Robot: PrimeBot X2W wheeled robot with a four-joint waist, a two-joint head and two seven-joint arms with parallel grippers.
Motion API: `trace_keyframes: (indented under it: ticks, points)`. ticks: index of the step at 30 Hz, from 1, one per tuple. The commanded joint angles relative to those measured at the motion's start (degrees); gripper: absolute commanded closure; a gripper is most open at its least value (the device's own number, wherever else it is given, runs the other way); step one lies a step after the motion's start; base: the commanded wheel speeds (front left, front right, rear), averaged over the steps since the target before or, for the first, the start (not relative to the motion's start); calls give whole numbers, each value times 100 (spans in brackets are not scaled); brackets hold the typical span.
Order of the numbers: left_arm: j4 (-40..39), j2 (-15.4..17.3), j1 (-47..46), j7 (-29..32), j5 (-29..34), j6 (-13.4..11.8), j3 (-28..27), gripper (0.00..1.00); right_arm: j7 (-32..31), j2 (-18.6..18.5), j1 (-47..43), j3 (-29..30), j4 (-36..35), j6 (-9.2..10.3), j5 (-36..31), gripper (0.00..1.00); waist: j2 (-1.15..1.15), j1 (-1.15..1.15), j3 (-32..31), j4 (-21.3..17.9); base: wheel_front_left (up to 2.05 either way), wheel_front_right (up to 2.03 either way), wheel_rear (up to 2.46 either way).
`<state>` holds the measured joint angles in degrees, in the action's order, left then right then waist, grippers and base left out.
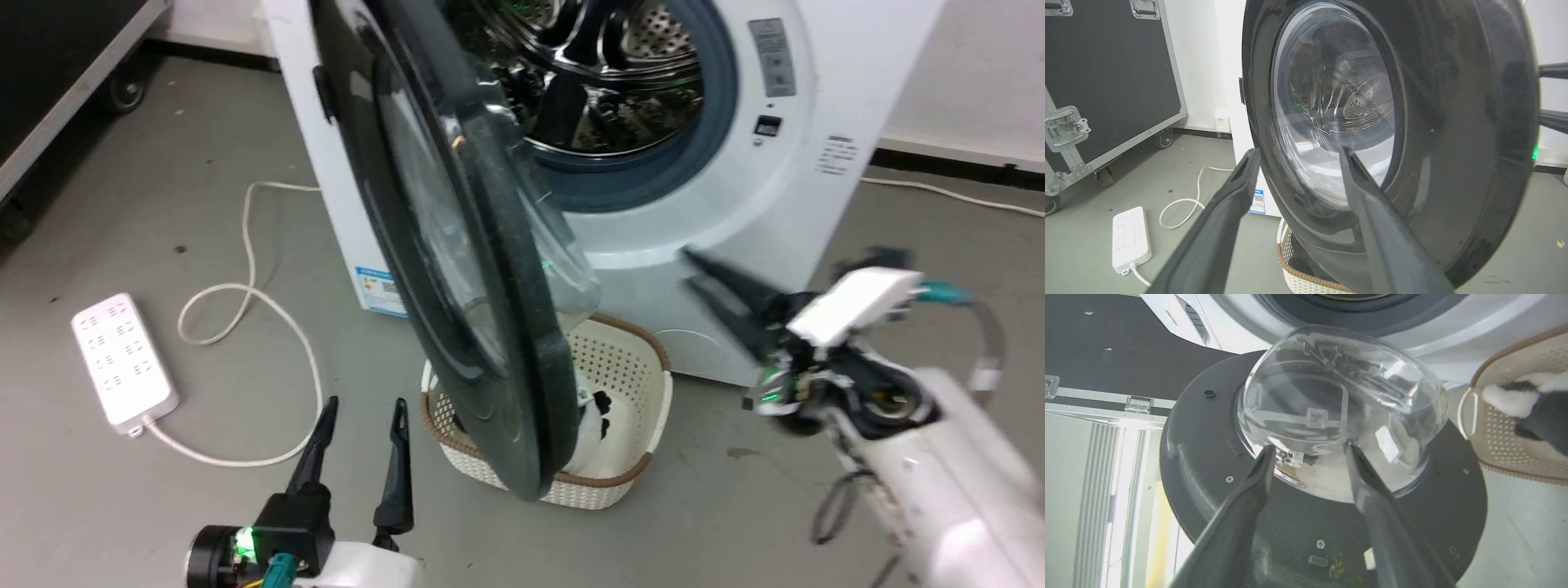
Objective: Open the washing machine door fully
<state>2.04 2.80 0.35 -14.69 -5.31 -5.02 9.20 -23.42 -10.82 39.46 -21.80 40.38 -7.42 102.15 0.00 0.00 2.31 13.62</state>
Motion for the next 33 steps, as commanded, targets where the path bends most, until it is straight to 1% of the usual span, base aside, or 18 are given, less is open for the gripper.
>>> trace_keyframes:
  ticks: [1, 5, 8, 10, 12, 14, 16, 20, 23, 27, 29, 33]
  points:
    - [-8, 8, 8, -30, -21, 7, -45, 0, 296, -186, -191, 3, -235, -7, -232, 0, 0, 0, -34, -77, 0, 0, 0]
    - [-31, 8, -1, -30, -51, 54, -146, 0, 1525, -770, -544, 14, -1194, -7, -1229, 0, 0, 0, -94, -262, 0, 0, 0]
    - [-44, 8, 12, -30, -98, 126, -211, 0, 2614, -1235, -885, -130, -1817, -7, -2435, 0, 0, 0, -145, -410, 0, 0, 0]
    - [-38, 8, 29, -30, -137, 171, -251, 0, 3246, -1509, -1135, -223, -2075, -7, -3334, 0, 0, 0, -171, -508, 0, 0, 0]
    - [-31, 8, 46, -30, -160, 207, -289, 0, 3607, -1666, -1389, -175, -2227, -7, -4161, 0, 0, 0, -203, -600, 0, 0, 0]
    - [-32, 8, 69, -30, -173, 235, -330, 0, 3759, -1696, -1660, 86, -2333, -7, -5055, 0, 0, 0, -222, -686, 0, 0, 0]
    - [-28, 8, 101, -30, -182, 259, -369, 0, 3813, -1531, -2001, 503, -2539, -7, -5917, 0, 0, 0, -229, -760, 0, 0, 0]
    - [25, 8, 176, -30, -197, 301, -379, 0, 3834, -890, -2875, 1343, -3111, -7, -7471, 0, 0, 0, -224, -835, 0, 0, 0]
    - [71, 8, 207, -30, -193, 328, -344, 0, 3836, -399, -3497, 1756, -3597, -7, -8353, 0, 0, 0, -212, -842, 0, 0, 0]
    - [108, 8, 229, -30, -161, 359, -294, 0, 3837, 185, -4141, 2101, -3944, -7, -9029, 0, 0, 0, -184, -846, 0, 0, 0]
    - [112, 8, 226, -30, -140, 361, -281, 0, 3838, 417, -4333, 2217, -3993, -7, -9167, 0, 0, 0, -163, -855, 0, 0, 0]
    - [113, 8, 216, -30, -94, 354, -270, 0, 3838, 643, -4494, 2337, -4031, -7, -9229, 0, 0, 0, -140, -883, 0, 0, 0]
